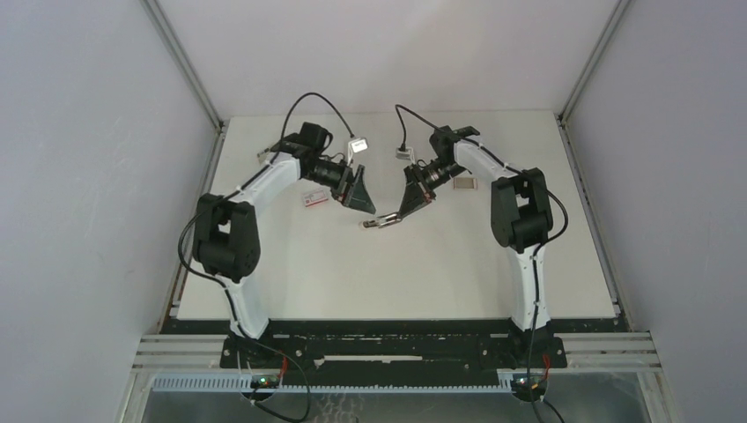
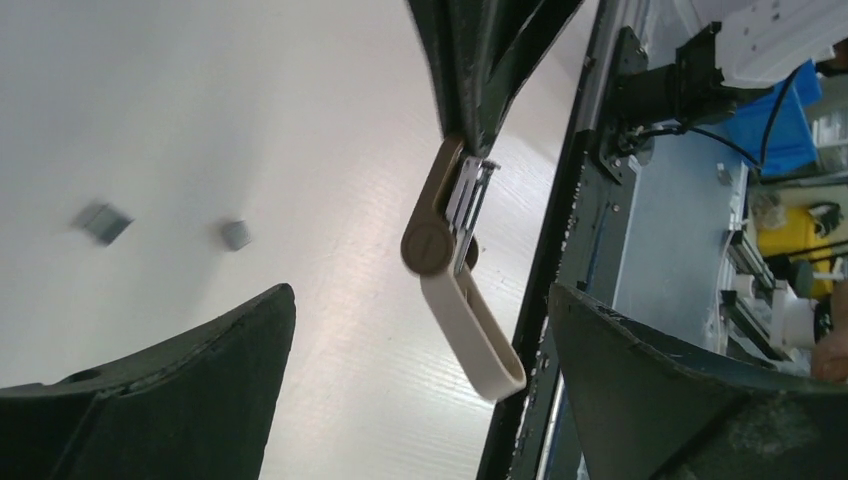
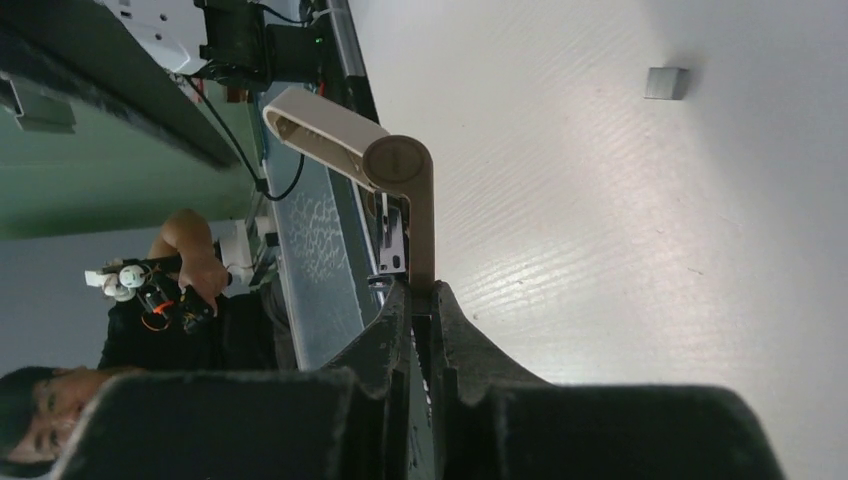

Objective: Unload the staples from the stapler
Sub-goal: Place the stapler at the center of the board.

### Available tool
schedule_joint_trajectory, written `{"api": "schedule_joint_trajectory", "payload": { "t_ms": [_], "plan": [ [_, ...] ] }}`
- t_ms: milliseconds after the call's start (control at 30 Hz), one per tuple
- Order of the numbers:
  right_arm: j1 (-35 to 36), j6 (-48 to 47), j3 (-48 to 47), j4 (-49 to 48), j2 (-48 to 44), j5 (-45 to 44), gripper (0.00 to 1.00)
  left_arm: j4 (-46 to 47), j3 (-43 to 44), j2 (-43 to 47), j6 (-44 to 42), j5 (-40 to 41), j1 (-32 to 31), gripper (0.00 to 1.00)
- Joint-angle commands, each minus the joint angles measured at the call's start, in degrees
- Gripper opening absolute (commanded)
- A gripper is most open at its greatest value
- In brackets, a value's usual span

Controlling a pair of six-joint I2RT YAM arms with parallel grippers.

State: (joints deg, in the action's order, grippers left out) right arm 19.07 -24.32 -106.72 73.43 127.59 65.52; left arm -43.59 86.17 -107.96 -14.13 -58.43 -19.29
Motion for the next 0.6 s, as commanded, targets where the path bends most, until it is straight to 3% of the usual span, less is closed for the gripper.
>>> {"api": "schedule_joint_trajectory", "payload": {
  "t_ms": [0, 300, 567],
  "plan": [
    [-1.0, 14.0, 3.6, -14.3, -7.8, -1.0, 0.0, 1.3, 2.8, 5.4, 0.1, 2.1, 5.1, 1.0],
    [-3.6, 37.6, 15.0, -36.4, -14.8, -10.8, 0.0, 7.2, -5.0, 12.4, 3.5, 10.3, 16.0, 1.0],
    [-7.7, 52.4, 24.1, -49.8, -19.7, -18.1, 0.0, 10.8, -12.8, 18.1, 3.9, 11.9, 22.7, 1.0]
  ]
}}
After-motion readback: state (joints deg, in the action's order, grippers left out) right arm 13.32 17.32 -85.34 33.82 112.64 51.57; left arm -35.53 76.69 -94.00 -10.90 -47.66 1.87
